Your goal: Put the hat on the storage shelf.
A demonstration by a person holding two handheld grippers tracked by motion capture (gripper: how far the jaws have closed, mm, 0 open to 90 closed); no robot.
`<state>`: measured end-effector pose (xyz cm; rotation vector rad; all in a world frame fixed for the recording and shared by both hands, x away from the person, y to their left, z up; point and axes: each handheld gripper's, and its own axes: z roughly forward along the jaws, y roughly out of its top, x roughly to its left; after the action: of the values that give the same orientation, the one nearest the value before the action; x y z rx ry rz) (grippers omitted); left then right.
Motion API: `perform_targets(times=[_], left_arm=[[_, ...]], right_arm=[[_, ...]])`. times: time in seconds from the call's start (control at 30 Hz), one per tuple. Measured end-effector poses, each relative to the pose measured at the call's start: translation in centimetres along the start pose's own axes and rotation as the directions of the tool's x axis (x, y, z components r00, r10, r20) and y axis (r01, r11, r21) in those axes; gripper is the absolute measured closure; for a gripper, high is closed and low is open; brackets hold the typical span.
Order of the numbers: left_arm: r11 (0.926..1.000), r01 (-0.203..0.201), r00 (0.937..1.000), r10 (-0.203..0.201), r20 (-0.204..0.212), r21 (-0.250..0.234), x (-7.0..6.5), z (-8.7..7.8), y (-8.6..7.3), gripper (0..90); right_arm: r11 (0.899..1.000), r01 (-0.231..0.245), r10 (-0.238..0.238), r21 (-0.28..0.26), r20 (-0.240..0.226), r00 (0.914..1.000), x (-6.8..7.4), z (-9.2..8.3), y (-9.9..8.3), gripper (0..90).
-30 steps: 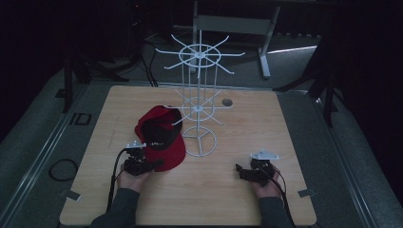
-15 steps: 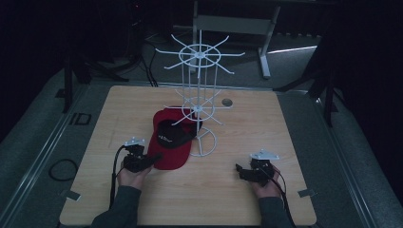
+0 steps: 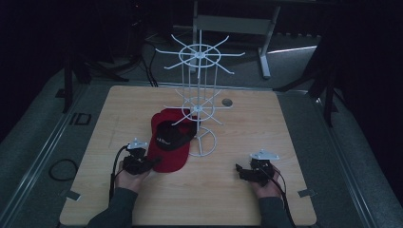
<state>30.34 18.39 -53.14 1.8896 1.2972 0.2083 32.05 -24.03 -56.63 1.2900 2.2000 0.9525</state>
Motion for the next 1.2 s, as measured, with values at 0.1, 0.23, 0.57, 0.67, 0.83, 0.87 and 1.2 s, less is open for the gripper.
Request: perform_targets(times=[0.1,0.23,0.57,0.67,0.83,0.87,1.2], left_arm=[[0.9997,-0.002,0.9997,0.001,0.025,0.026,0.2,0.0,-0.4,80.0],[0.9978,0.007,0.9982,-0.01,0.058,0.067,0.5,-0.1,-0.6,78.6],[0.9779,0.153,0.9641,-0.179,0.196,0.143,2.3,0.0,-1.3,81.3],[0.971,0.184,0.9517,-0.215,0.219,0.152,2.8,0.1,-1.6,82.5],[0.9659,0.19,0.9443,-0.229,0.237,0.176,3.0,0.2,-1.7,81.8],[0.9636,0.19,0.9405,-0.234,0.247,0.188,3.0,0.3,-1.7,81.7],[0.9481,0.276,0.9118,-0.31,0.269,0.157,3.9,0.1,-2.1,85.0]], right_arm=[[1.0,-0.001,0.001,0.0,0.0,1.0,0.0,0.0,0.0,22.5],[1.0,0.0,0.0,0.0,0.0,1.0,0.0,0.0,0.0,22.5],[1.0,-0.001,0.001,-0.001,0.0,1.0,0.0,0.0,0.0,22.5],[1.0,-0.001,0.001,0.0,0.0,1.0,0.0,0.0,0.0,22.5],[1.0,-0.001,0.001,0.0,0.0,1.0,0.0,0.0,0.0,22.5],[1.0,0.0,0.0,0.0,0.0,1.0,0.0,0.0,0.0,22.5],[1.0,-0.001,0.001,-0.001,0.0,1.0,0.0,0.0,0.0,22.5]])
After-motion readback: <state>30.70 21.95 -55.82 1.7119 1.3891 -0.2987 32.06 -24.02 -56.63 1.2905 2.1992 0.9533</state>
